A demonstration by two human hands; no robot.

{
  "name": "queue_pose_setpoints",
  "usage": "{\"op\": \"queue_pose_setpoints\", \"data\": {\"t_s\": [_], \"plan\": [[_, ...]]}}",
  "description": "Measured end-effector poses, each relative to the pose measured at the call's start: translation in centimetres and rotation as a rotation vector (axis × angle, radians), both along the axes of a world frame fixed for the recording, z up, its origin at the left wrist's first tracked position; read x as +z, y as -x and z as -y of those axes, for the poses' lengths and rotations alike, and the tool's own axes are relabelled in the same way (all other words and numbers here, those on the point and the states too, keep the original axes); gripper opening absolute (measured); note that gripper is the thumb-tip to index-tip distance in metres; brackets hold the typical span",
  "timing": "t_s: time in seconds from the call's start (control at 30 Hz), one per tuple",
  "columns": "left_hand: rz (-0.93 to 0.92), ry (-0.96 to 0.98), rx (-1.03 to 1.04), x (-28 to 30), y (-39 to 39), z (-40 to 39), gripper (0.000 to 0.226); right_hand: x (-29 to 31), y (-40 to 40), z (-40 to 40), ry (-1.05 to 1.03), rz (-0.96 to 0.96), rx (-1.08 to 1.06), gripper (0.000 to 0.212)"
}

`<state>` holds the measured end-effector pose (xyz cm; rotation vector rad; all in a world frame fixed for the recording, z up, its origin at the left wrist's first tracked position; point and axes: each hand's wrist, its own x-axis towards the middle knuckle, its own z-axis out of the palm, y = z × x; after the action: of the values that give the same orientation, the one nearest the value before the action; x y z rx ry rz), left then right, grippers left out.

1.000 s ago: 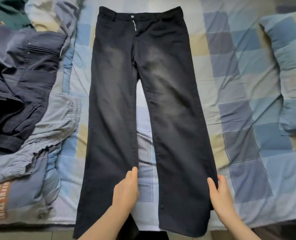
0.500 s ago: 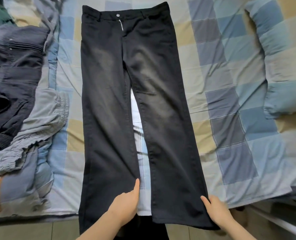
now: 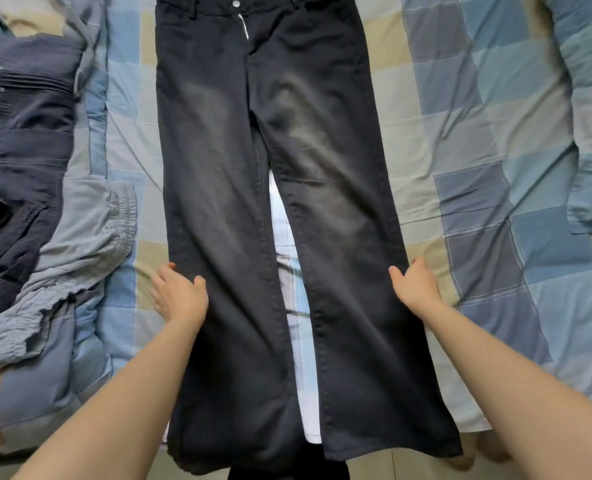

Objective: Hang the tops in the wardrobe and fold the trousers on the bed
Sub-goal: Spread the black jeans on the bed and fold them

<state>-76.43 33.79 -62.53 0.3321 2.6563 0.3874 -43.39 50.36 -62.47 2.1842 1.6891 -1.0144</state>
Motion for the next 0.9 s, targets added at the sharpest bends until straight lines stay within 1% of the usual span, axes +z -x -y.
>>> {"op": "queue_pose_setpoints", "data": {"t_s": [0.03,0.07,0.1,0.17,0.23,0.3,0.37,0.4,0.43,0.47,0.5,0.53,0.57,0.6,0.63,0.7,0.73,0.77,0.8,0.83,0.87,0.9], "plan": [[0.063,0.026,0.088,-0.8,0.8,0.3,0.059,-0.7,0.6,-0.5,0.012,-0.024,-0.039,0.059],[0.126,0.027,0.139,-1.5,1.3,0.8,0.062,-1.1,0.8,-0.7,0.019,-0.038,-0.056,0.059],[0.17,0.006,0.165,-2.1,1.8,1.7,0.058,-1.6,0.9,-0.7,0.03,-0.04,-0.053,0.057],[0.193,-0.044,0.167,-2.6,2.4,3.7,0.036,-2.3,0.4,-0.7,0.05,-0.029,-0.045,0.048],[0.138,0.036,0.11,-2.4,2.6,5.5,0.027,-2.8,-0.6,-0.8,0.067,-0.039,-0.075,0.041],[-0.006,0.225,-0.04,-2.1,2.7,6.6,0.029,-2.7,-1.6,-1.0,0.081,-0.071,-0.121,0.039],[-0.153,0.356,-0.252,-1.9,1.5,6.7,0.055,-2.6,-2.3,-1.4,0.107,-0.124,-0.191,0.047],[-0.216,0.37,-0.358,-1.7,0.6,6.4,0.068,-2.1,-2.3,-1.2,0.116,-0.144,-0.217,0.048],[-0.256,0.329,-0.455,-1.2,-0.1,5.7,0.074,-1.5,-1.9,-1.1,0.107,-0.164,-0.227,0.048],[-0.244,0.267,-0.55,-0.7,-1.1,4.7,0.07,-0.6,-1.4,-0.6,0.079,-0.188,-0.216,0.047],[-0.167,0.186,-0.619,-0.4,-2.1,3.7,0.06,0.4,-0.8,-0.2,0.024,-0.229,-0.188,0.046],[-0.001,0.101,-0.65,0.3,-3.2,2.3,0.045,1.6,0.1,0.7,-0.056,-0.273,-0.133,0.046],[0.217,-0.014,-0.603,1.3,-4.3,0.9,0.03,2.7,1.0,1.6,-0.156,-0.308,-0.049,0.046],[0.429,-0.143,-0.49,2.4,-5.3,-0.7,0.019,4.3,2.3,2.6,-0.247,-0.336,0.052,0.048],[0.626,-0.249,-0.341,3.5,-6.3,-2.2,0.014,5.6,3.6,3.7,-0.308,-0.37,0.142,0.049],[0.946,-0.376,-0.055,5.7,-7.7,-5.3,0.022,8.0,6.9,6.1,-0.317,-0.467,0.339,0.054],[1.049,-0.421,0.059,6.6,-7.8,-6.6,0.026,9.4,8.7,7.1,-0.261,-0.527,0.45,0.056],[1.101,-0.446,0.138,7.3,-7.5,-7.7,0.028,10.5,10.2,7.9,-0.184,-0.583,0.568,0.057],[1.096,-0.458,0.171,7.8,-7.1,-8.3,0.028,11.1,11.6,8.4,-0.103,-0.616,0.691,0.054],[1.053,-0.462,0.159,8.0,-6.2,-8.8,0.025,11.2,12.9,8.2,-0.042,-0.618,0.809,0.045],[0.972,-0.456,0.106,7.9,-5.4,-8.8,0.017,11.2,14.0,7.7,0.003,-0.59,0.892,0.034],[0.887,-0.441,0.06,7.5,-4.5,-8.7,0.007,11.0,15.1,6.8,0.017,-0.55,0.917,0.026]]}}
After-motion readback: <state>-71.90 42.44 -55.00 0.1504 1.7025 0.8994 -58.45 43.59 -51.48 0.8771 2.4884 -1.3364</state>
